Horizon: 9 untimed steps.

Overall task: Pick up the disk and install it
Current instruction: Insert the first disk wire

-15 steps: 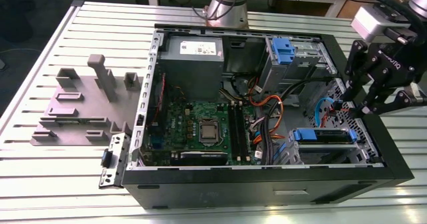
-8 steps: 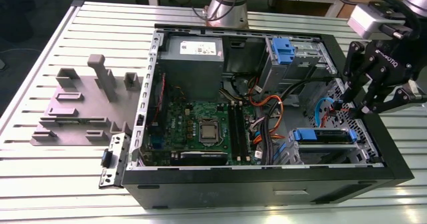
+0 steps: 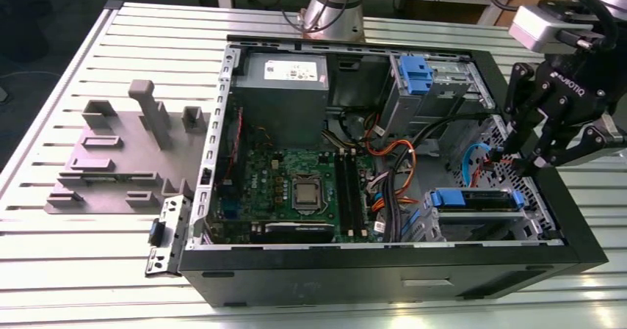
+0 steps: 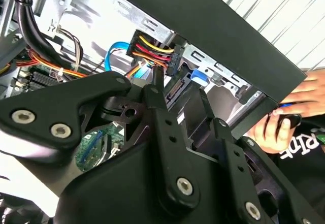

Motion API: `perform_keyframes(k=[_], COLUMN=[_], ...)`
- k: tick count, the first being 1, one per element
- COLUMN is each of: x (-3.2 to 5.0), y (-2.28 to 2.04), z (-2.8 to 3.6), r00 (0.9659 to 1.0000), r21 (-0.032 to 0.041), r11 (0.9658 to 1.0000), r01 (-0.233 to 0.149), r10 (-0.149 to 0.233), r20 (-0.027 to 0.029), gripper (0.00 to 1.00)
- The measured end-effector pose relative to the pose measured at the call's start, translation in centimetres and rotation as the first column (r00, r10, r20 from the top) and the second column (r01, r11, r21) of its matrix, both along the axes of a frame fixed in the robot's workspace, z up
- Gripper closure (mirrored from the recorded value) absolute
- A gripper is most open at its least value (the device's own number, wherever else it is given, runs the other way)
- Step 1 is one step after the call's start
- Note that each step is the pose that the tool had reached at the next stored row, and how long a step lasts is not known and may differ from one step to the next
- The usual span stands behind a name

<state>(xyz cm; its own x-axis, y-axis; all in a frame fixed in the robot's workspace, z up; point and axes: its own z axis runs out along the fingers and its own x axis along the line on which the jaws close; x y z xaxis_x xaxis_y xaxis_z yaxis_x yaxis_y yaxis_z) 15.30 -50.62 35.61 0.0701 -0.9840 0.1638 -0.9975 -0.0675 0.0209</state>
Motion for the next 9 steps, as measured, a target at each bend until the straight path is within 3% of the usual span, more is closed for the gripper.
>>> perform_keyframes(k=[9], x=[0.06], y=[0.63], z=[-0.15], r00=[0.9997], r21=[-0.0007], r11=[0.9997], r01=[-0.026], r10=[0.026], r20=[0.0], gripper=[0.57])
